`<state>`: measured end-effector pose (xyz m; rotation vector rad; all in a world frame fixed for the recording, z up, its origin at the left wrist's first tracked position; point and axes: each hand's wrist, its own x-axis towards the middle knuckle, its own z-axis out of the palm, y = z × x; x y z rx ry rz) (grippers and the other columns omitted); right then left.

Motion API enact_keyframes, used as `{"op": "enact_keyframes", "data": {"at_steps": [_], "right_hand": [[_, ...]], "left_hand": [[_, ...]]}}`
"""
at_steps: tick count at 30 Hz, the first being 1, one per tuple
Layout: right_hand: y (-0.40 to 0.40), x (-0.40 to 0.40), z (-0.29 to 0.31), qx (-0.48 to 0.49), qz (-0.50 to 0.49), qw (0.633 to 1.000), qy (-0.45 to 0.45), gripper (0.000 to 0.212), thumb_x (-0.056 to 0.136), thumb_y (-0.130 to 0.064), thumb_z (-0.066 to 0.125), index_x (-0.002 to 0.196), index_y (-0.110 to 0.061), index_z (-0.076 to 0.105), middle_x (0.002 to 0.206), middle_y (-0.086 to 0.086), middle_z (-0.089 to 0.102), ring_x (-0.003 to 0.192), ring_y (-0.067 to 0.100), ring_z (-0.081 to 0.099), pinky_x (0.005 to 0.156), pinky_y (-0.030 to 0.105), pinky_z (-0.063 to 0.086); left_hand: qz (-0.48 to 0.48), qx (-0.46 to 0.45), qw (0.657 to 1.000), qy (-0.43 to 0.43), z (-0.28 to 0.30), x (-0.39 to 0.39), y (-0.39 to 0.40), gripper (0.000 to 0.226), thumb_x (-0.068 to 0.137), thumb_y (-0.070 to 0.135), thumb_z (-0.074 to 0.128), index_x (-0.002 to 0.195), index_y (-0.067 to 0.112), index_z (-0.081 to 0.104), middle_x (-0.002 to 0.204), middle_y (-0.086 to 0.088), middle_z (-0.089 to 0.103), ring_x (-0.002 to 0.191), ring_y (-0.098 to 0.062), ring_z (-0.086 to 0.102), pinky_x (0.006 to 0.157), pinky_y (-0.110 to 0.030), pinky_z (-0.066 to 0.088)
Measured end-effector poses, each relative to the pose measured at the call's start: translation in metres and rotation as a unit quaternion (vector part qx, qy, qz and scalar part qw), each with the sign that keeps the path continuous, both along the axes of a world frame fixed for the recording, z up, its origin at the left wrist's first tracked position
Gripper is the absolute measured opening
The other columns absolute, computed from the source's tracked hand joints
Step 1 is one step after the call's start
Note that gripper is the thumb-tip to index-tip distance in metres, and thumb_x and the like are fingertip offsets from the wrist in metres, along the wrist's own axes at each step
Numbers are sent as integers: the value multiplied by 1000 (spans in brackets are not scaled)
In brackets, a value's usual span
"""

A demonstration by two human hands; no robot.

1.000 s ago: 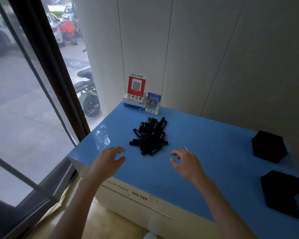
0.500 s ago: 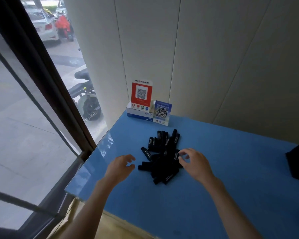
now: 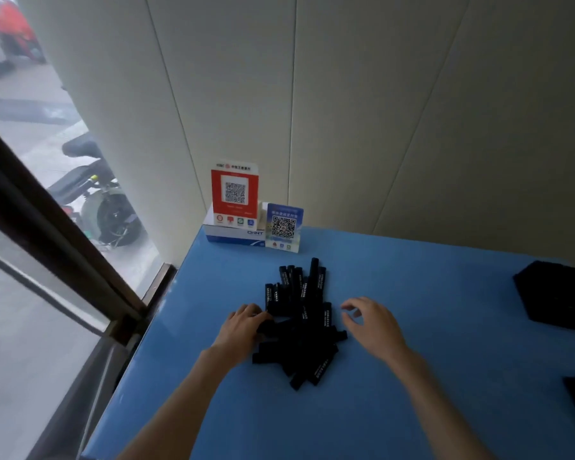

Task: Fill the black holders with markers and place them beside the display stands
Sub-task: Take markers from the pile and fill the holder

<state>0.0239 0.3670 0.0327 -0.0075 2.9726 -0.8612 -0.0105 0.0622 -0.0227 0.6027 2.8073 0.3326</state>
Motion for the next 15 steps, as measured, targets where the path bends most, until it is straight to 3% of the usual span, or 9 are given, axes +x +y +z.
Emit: {"op": "enact_keyframes", "data": {"at_steps": [2, 5, 10, 13, 15], "right_hand": [[1, -1, -2, 5, -9, 1000, -3, 11, 92, -29, 62, 101, -26, 68, 99, -13, 64, 87, 5, 62, 78, 29, 52], [2, -3, -4, 8, -28, 1000, -5, 12, 92, -29, 61, 101, -25, 68, 97, -16, 61, 87, 6, 63, 79, 32, 53], [-1, -5, -8, 10, -35, 999, -3, 12, 92, -28, 61, 101, -24, 68, 99, -14, 64, 86, 6, 63, 79, 32, 54], [-4, -8, -10, 10, -32, 999, -7, 13, 93, -27, 60, 103, -24, 68, 101, -13, 64, 86, 6, 63, 80, 31, 54], [-5, -10, -10, 10, -37, 999, -11, 13, 93, -28, 60, 103, -24, 68, 102, -12, 64, 87, 6, 64, 80, 32, 54]], "left_hand": [[-7, -6, 1000, 5, -5, -6, -9, 45, 95, 39, 58, 138, 27, 51, 126, -2, 49, 119, -24, 46, 95, -34, 40], [-7, -27, 1000, 8, -8, -13, -18, 38, 97, 44, 53, 124, 18, 51, 117, -4, 49, 113, -26, 47, 89, -35, 40], [-22, -116, 990, -76, -7, -24, -21, 35, 104, 28, 43, 127, 3, 39, 125, -14, 48, 115, -33, 53, 93, -41, 45], [24, -104, 989, -105, 4, -33, -19, 30, 104, 24, 38, 124, 2, 44, 123, -18, 55, 109, -36, 59, 83, -39, 44], [87, -48, 986, -137, 10, -40, -17, 27, 103, 28, 42, 111, 4, 51, 110, -17, 59, 99, -35, 61, 77, -37, 45]]}}
